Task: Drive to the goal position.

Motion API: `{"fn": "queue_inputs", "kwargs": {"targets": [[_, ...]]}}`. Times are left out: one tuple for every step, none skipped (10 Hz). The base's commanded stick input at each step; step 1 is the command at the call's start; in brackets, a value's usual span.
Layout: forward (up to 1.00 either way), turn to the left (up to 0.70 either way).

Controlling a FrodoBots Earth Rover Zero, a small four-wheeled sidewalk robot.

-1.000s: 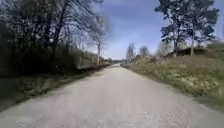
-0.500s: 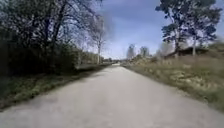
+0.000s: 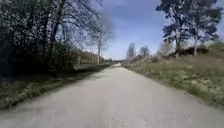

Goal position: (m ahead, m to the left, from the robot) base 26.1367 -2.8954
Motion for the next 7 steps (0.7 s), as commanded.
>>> {"fn": "queue_inputs", "kwargs": {"targets": [[0.85,0.00],[0.85,0.00],[0.85,0.00],[0.85,0.00],[0.85,0.00],[0.85,0.00],[0.85,0.00]]}}
